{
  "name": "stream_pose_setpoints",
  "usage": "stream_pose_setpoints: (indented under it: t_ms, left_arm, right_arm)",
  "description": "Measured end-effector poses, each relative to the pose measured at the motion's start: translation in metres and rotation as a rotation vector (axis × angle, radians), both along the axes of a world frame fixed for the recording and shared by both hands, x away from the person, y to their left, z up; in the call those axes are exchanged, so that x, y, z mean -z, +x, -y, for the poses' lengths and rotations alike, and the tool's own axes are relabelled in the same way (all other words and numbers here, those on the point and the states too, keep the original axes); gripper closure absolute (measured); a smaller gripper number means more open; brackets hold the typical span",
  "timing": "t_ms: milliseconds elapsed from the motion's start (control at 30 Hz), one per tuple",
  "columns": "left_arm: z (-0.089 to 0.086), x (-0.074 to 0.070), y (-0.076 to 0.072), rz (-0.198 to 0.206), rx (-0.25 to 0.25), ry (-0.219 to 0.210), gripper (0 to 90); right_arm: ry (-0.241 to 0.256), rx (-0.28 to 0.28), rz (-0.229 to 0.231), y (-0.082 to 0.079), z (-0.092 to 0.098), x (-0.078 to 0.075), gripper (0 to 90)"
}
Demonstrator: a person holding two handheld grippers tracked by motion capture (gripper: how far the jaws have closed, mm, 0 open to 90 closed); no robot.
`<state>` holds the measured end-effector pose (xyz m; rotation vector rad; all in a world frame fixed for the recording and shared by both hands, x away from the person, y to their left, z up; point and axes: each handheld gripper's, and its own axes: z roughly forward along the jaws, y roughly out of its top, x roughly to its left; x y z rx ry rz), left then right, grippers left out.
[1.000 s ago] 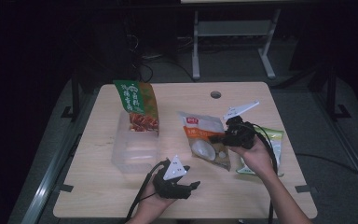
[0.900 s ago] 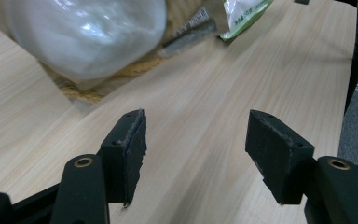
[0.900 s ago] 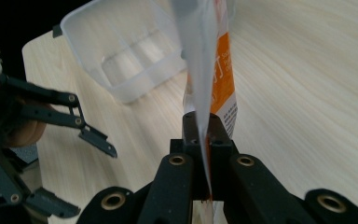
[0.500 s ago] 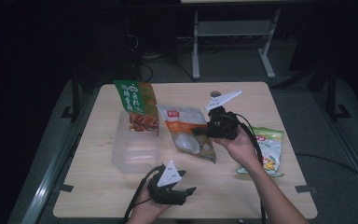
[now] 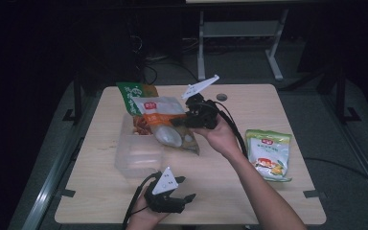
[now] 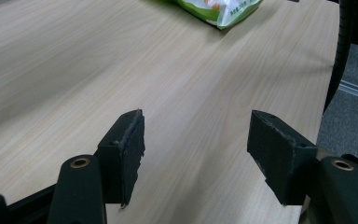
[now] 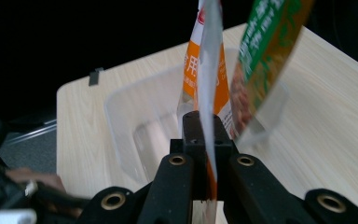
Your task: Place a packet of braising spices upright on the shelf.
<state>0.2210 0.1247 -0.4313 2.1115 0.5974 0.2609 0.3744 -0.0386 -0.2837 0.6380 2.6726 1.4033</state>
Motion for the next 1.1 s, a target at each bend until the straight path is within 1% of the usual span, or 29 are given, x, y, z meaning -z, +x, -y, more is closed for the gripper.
stream_pose_setpoints:
  t_ms: [167, 200, 300, 333, 367, 400, 467, 500, 567, 600, 633, 667, 767, 900, 933, 967, 1000, 1100]
  left_arm:
    - [-0.002, -0.001, 0.0, 0.006, 0.002, -0.008, 36.0]
    - [-0.002, -0.001, 0.0, 0.007, 0.002, -0.007, 35.9]
    - [-0.002, -0.001, 0.0, 0.002, 0.003, -0.003, 35.9]
    - [-0.002, -0.001, 0.0, 0.008, 0.007, 0.002, 35.9]
    - [-0.002, -0.001, 0.0, 0.008, 0.008, 0.001, 35.9]
    - [-0.002, -0.001, 0.0, 0.011, 0.01, 0.001, 35.9]
    - [-0.001, -0.001, -0.001, 0.016, 0.01, 0.004, 35.9]
    - [-0.002, -0.001, -0.001, 0.016, 0.012, 0.004, 35.9]
    - [-0.002, -0.001, -0.002, 0.017, 0.014, 0.004, 35.9]
    - [-0.002, -0.001, -0.003, 0.013, 0.011, -0.006, 35.9]
    - [-0.002, -0.001, -0.003, 0.013, 0.011, -0.006, 35.9]
    - [-0.002, -0.002, -0.003, 0.01, 0.008, -0.011, 35.9]
    - [-0.002, -0.001, -0.003, 0.004, 0.011, -0.005, 35.9]
    - [-0.002, 0.0, -0.003, 0.002, 0.013, -0.004, 35.9]
    - [-0.002, -0.001, -0.003, 0.005, 0.016, -0.003, 35.9]
    - [-0.002, -0.001, -0.003, 0.004, 0.016, -0.004, 35.9]
    - [-0.002, 0.0, -0.003, 0.001, 0.012, -0.011, 35.9]
    - [-0.003, 0.0, -0.003, -0.001, 0.012, -0.013, 35.9]
  right_arm:
    - [0.005, -0.023, -0.002, 0.01, -0.024, 0.002, 90.0]
    - [0.004, -0.028, 0.004, 0.012, -0.029, 0.003, 90.0]
    - [0.009, -0.036, -0.008, 0.016, -0.043, 0.006, 90.0]
    - [0.005, -0.038, -0.007, 0.017, -0.047, 0.007, 90.0]
    - [0.012, -0.04, -0.021, 0.018, -0.052, 0.008, 90.0]
    - [0.015, -0.041, -0.028, 0.02, -0.056, 0.009, 90.0]
    - [0.009, -0.051, -0.017, 0.023, -0.064, 0.013, 90.0]
    - [0.008, -0.047, -0.03, 0.024, -0.069, 0.015, 90.0]
    - [0.001, -0.052, -0.037, 0.027, -0.076, 0.019, 90.0]
    - [-0.003, -0.053, -0.04, 0.028, -0.079, 0.022, 90.0]
    - [-0.003, -0.054, -0.049, 0.03, -0.083, 0.026, 90.0]
    - [-0.001, -0.052, -0.053, 0.032, -0.086, 0.029, 90.0]
    - [0.003, -0.053, -0.067, 0.035, -0.091, 0.036, 90.0]
    - [-0.003, -0.048, -0.072, 0.038, -0.099, 0.045, 90.0]
    - [-0.001, -0.046, -0.084, 0.039, -0.101, 0.046, 89.9]
    - [-0.003, -0.049, -0.078, 0.04, -0.102, 0.049, 89.9]
    - [-0.003, -0.052, -0.082, 0.041, -0.104, 0.051, 89.9]
    - [-0.034, -0.056, -0.082, 0.042, -0.109, 0.059, 89.9]
